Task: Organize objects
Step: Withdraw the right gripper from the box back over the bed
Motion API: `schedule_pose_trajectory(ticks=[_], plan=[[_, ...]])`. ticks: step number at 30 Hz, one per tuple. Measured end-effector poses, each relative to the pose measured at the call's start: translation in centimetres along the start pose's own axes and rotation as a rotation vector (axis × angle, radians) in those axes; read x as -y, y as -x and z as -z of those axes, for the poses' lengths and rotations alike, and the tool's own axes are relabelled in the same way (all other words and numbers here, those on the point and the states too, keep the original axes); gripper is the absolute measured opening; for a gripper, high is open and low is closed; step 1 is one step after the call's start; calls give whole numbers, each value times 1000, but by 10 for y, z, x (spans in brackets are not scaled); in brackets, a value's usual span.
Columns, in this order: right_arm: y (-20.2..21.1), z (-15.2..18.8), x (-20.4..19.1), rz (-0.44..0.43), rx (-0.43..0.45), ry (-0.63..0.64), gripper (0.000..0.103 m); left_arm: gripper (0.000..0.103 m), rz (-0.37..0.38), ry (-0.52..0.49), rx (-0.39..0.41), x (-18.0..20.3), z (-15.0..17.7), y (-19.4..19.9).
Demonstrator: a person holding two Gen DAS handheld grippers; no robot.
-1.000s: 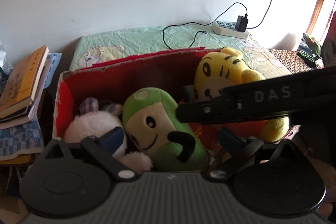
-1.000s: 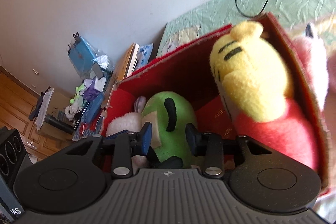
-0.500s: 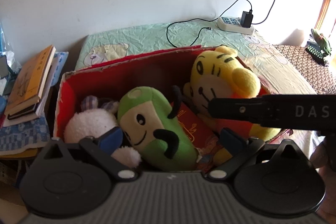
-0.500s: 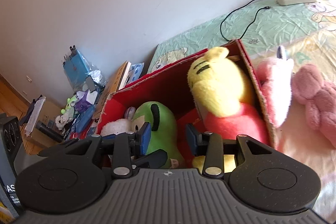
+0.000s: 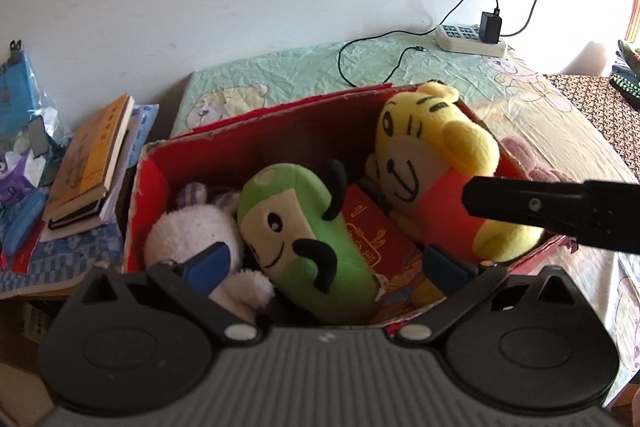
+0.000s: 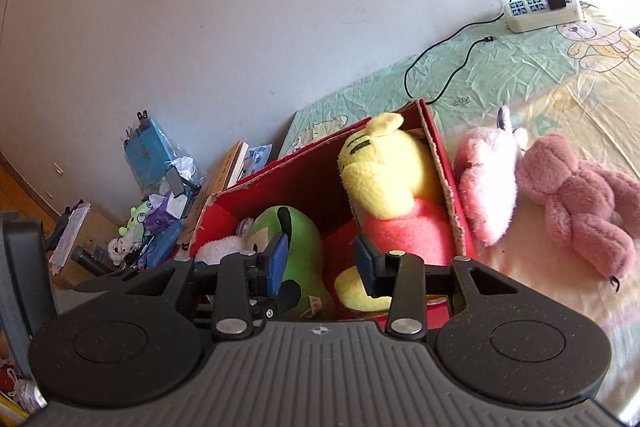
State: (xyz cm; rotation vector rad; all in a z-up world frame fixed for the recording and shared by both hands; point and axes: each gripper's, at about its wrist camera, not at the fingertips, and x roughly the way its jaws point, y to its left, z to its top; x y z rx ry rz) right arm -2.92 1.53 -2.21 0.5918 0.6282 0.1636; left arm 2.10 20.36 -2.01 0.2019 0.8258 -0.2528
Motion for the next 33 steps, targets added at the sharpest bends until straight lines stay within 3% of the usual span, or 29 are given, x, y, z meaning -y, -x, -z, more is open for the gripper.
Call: schedule_pose_trajectory(ticks=[11, 23, 33], plan=[[18, -9, 19, -61, -18, 27, 41, 102, -67, 69, -12, 22, -5, 12], [37, -22, 63, -142, -107, 59, 41, 102, -171, 163, -37, 77, 1, 27], [46, -33, 107, -184, -174, 61, 41, 102, -200, 243, -89, 116, 7, 22]])
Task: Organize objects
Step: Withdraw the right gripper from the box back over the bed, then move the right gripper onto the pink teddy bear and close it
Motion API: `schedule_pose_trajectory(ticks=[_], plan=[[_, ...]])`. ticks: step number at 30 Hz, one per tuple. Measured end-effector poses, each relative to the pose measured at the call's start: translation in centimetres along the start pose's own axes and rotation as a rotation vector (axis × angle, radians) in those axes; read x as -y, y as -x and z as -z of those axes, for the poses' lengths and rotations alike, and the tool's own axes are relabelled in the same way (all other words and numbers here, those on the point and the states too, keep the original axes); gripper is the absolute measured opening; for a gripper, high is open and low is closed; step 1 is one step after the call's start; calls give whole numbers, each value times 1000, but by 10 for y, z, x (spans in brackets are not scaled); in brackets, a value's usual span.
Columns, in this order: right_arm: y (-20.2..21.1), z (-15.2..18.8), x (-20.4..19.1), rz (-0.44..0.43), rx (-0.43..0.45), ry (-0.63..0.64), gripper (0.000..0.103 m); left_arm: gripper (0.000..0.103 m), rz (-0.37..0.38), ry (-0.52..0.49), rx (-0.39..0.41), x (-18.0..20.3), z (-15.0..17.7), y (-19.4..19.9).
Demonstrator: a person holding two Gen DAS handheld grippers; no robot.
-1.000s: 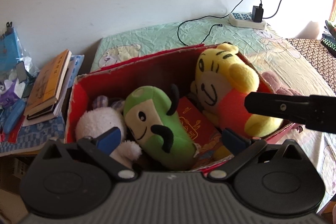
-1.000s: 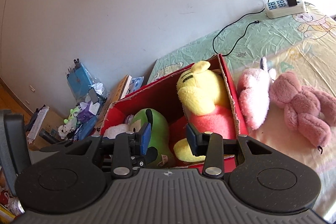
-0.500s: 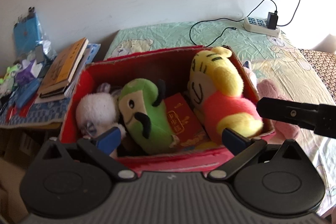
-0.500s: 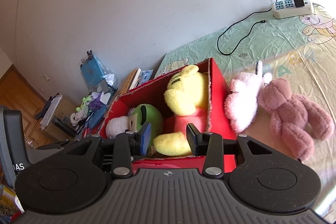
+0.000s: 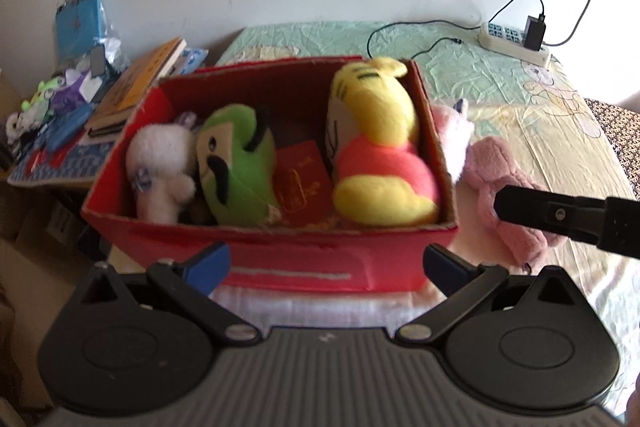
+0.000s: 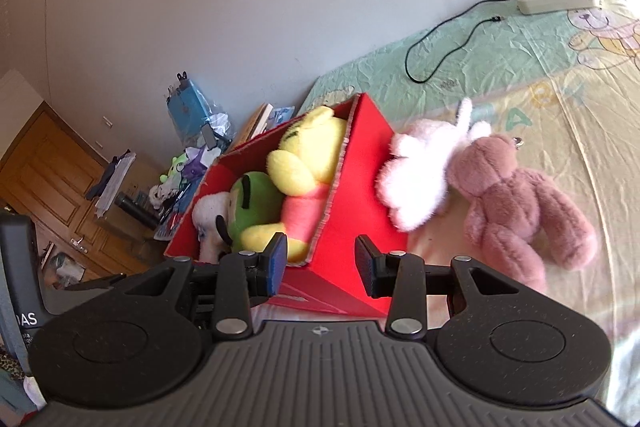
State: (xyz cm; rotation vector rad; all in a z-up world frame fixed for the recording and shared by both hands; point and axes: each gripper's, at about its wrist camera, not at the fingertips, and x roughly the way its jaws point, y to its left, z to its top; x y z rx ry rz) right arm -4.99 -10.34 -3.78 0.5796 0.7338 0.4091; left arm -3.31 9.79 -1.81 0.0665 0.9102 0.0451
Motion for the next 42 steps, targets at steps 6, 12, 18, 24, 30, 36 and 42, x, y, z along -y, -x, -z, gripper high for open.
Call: schedule_pose_trajectory(ticks=[6, 12, 18, 24, 30, 36, 42], plan=[[11, 0, 21, -3, -24, -17, 41, 102, 6, -9, -27, 26, 8, 0], [23, 1, 43, 5, -34, -37, 41, 102, 32, -50, -55, 57, 14, -3], [34, 4, 67, 27, -36, -67, 41, 102, 65, -101, -70, 87, 21, -5], [40, 9, 87, 63, -37, -105, 41, 102, 120, -143, -104, 111, 26, -16], [44, 10, 108, 119, -28, -159, 41, 102, 245, -201, -124, 133, 29, -29], [50, 6, 127, 188, -7, -186, 41, 102, 352, -200, -139, 147, 24, -49], [43, 0, 153, 225, -8, -247, 42, 103, 431, -187, -154, 150, 16, -70]])
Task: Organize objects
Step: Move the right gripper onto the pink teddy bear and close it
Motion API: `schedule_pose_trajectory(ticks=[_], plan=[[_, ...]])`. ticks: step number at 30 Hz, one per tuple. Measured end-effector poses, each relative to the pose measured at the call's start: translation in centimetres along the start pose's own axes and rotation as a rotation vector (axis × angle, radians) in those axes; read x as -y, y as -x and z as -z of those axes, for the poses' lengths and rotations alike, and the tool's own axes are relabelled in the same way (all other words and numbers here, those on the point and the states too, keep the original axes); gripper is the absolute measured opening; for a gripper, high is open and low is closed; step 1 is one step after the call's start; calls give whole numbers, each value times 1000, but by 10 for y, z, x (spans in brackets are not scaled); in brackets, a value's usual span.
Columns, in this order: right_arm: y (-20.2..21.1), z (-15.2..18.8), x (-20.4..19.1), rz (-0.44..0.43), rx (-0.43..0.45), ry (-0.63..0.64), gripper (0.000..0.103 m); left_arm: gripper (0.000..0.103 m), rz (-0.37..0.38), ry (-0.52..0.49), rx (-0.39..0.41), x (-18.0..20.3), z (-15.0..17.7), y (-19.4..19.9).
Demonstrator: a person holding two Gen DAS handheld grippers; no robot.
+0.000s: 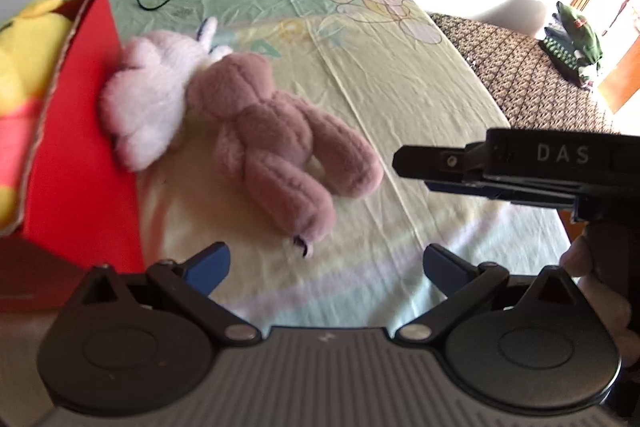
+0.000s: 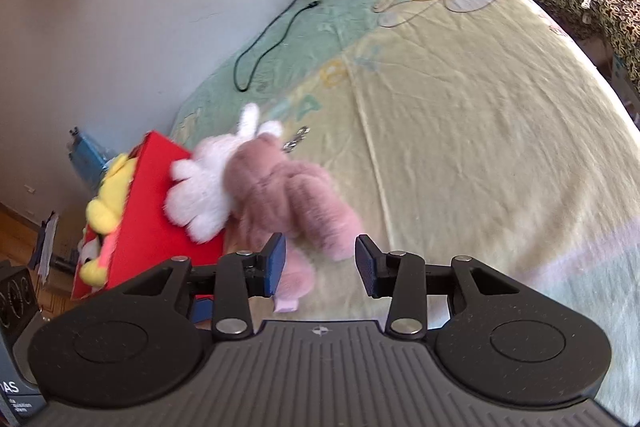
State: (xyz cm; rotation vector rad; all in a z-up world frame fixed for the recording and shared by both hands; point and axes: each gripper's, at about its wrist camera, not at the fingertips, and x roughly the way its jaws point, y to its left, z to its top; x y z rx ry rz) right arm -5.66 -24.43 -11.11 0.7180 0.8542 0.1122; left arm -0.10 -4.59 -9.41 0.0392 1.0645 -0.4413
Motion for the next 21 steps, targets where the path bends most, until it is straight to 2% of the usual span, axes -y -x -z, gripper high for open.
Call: schedule_pose_trajectory(ticks=[2, 6, 10, 14, 17, 21], plan=[[-6, -4, 2, 3, -1, 9, 47, 103, 16, 6, 1, -3, -6, -6], [-23, -14, 0, -6, -12, 21, 47, 102, 1, 5, 5, -10, -16, -20], [-42, -21, -3, 14, -26, 56, 48, 102, 37, 43, -9, -22, -24, -33], [-59, -22, -6, 12, -63, 78, 48, 95, 56, 72, -6, -30, -29, -40], [-67, -21, -7, 7, -86, 69, 45, 88, 65, 88, -9, -37, -31, -42], [-66, -20, -10, -4, -93, 84, 36, 82, 67, 96, -16, -41, -32, -44]])
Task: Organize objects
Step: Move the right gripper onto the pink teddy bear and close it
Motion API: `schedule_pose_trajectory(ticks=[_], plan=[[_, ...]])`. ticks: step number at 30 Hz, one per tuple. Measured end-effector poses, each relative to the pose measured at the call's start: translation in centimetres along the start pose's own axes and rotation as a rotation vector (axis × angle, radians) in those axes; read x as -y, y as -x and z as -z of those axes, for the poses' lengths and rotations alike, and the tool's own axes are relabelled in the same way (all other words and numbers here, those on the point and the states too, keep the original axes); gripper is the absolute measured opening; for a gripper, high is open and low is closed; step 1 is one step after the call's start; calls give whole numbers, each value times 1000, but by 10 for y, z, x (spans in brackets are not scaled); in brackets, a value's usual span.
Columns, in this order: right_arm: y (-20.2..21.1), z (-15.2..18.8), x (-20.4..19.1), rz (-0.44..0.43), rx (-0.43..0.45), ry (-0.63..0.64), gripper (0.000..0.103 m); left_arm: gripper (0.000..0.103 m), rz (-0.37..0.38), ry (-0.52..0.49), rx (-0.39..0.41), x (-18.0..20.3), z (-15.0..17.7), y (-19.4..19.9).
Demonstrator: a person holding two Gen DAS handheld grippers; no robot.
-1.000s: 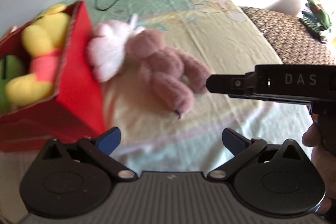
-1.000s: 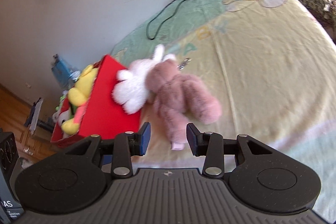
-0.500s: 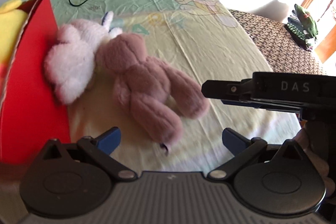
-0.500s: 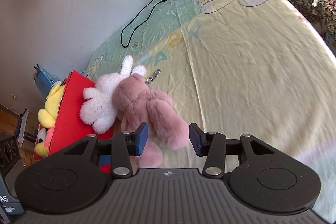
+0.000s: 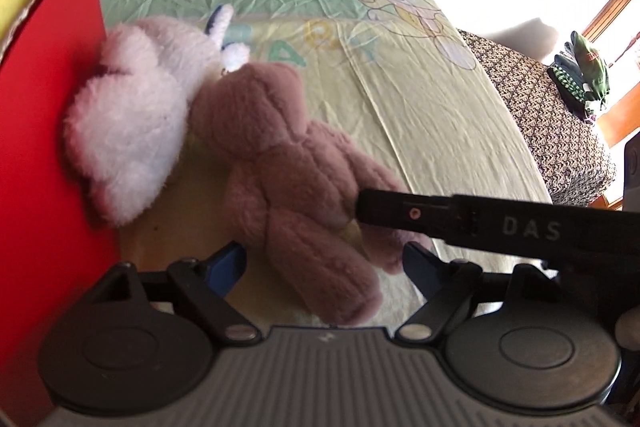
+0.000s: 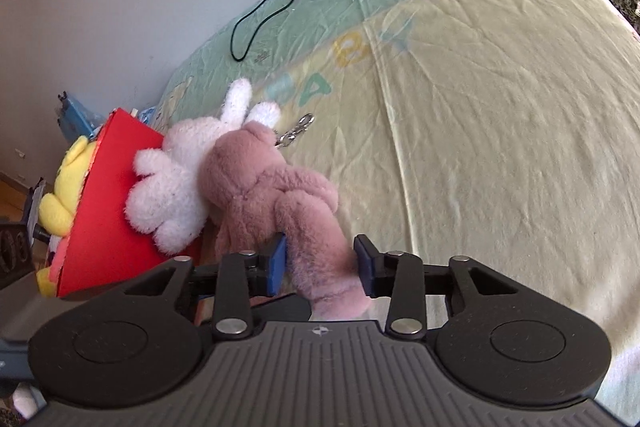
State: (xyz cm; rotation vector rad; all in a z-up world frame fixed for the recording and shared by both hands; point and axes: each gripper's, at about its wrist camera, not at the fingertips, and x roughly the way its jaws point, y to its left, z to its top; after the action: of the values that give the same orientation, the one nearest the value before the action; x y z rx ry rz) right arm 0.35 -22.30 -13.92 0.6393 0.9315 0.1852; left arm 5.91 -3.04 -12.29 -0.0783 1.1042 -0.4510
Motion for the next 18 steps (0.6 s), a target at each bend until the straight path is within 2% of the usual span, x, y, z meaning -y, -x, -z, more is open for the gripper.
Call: schedule_pose_trajectory(ticks=[5, 8, 13, 18], plan=[[11, 6, 1, -10, 5, -8, 34, 82, 22, -20, -1, 3, 4, 4], [19, 14, 3, -22, -2, -18, 32, 79, 61, -35, -15, 9, 11, 8], [30, 30, 2, -8, -20, 14, 31, 79, 45, -97, -17, 27, 29, 12], [45, 42, 3, -6, -24, 24, 31, 79, 74, -106, -27, 35, 44, 19]])
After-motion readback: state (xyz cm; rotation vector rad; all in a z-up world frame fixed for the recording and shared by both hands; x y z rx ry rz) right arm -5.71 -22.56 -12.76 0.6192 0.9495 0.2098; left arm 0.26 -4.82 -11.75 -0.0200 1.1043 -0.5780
